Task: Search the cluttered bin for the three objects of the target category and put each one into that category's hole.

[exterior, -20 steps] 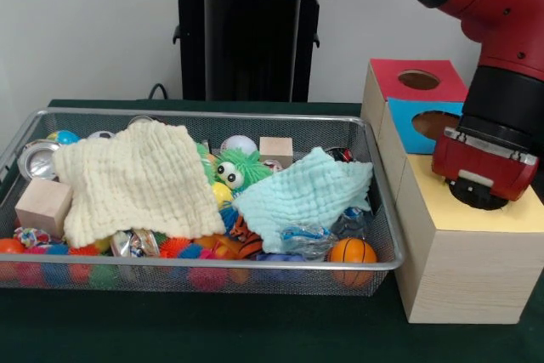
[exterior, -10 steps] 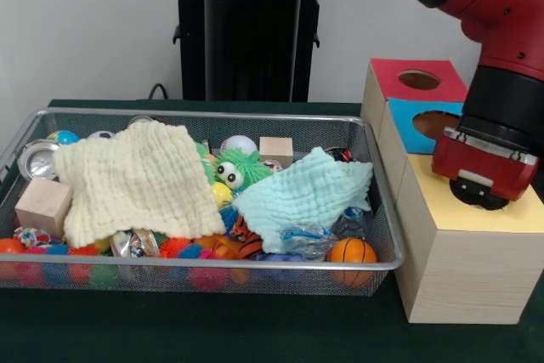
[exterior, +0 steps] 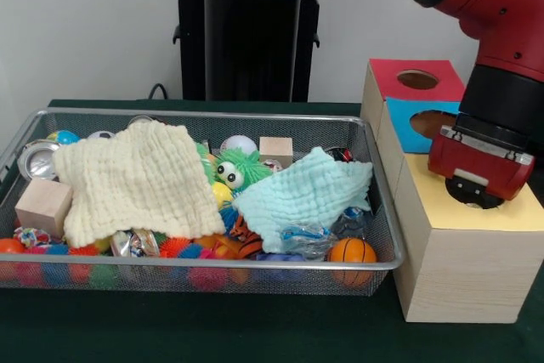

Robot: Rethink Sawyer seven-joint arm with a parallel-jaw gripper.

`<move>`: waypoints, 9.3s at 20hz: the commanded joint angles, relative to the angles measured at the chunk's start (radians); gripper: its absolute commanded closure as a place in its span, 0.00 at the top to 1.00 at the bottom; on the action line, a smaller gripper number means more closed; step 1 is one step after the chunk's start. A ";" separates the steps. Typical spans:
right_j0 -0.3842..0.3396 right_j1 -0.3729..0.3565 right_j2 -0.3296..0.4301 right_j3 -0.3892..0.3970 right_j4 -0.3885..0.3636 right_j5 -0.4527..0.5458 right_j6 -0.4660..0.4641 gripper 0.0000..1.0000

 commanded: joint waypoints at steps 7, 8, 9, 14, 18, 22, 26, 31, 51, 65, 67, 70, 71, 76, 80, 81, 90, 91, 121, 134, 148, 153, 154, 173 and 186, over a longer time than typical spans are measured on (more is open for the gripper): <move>-0.117 -0.103 0.211 0.119 -0.144 0.423 -0.148 1.00; -0.125 -0.125 0.228 0.132 -0.146 0.449 -0.162 1.00; -0.124 -0.139 0.231 0.140 -0.153 0.468 -0.167 1.00; -0.110 -0.162 0.238 0.152 -0.171 0.530 -0.118 1.00; -0.114 -0.167 0.250 0.156 -0.184 0.530 -0.096 1.00; -0.118 -0.165 0.255 0.157 -0.199 0.530 -0.085 1.00; -0.126 -0.163 0.261 0.157 -0.203 0.520 -0.071 1.00; -0.136 -0.173 0.280 0.169 -0.223 0.488 -0.094 0.00; -0.288 -0.316 0.407 0.231 -0.366 0.500 -0.298 0.00; -0.461 -0.381 0.583 0.301 -0.580 0.434 -0.392 0.00; -0.488 -0.376 0.607 0.306 -0.614 0.405 -0.397 0.00; -0.534 -0.369 0.647 0.317 -0.671 0.356 -0.424 0.00; -0.548 -0.369 0.657 0.321 -0.689 0.344 -0.431 0.00; -0.602 -0.353 0.697 0.306 -0.795 0.301 -0.451 0.00; -0.657 -0.348 0.735 0.297 -0.867 0.296 -0.482 0.00; -0.670 -0.352 0.746 0.294 -0.884 0.304 -0.494 0.00; -0.796 -0.403 0.858 0.260 -0.901 0.437 -0.607 1.00; -0.806 -0.416 0.866 0.232 -0.896 0.484 -0.635 1.00; -1.025 -0.316 1.012 0.161 -1.115 0.305 -0.850 1.00; -1.168 -0.266 1.150 0.116 -1.173 0.355 -1.045 1.00; -1.182 -0.288 1.168 0.078 -1.146 0.444 -1.164 1.00; -1.160 -0.311 1.149 0.067 -1.142 0.465 -1.150 1.00; -1.162 -0.315 1.150 0.067 -1.140 0.469 -1.153 1.00; -1.221 -0.320 1.172 0.028 -1.169 0.535 -1.207 1.00; -1.190 -0.301 1.040 0.024 -1.241 0.507 -0.978 1.00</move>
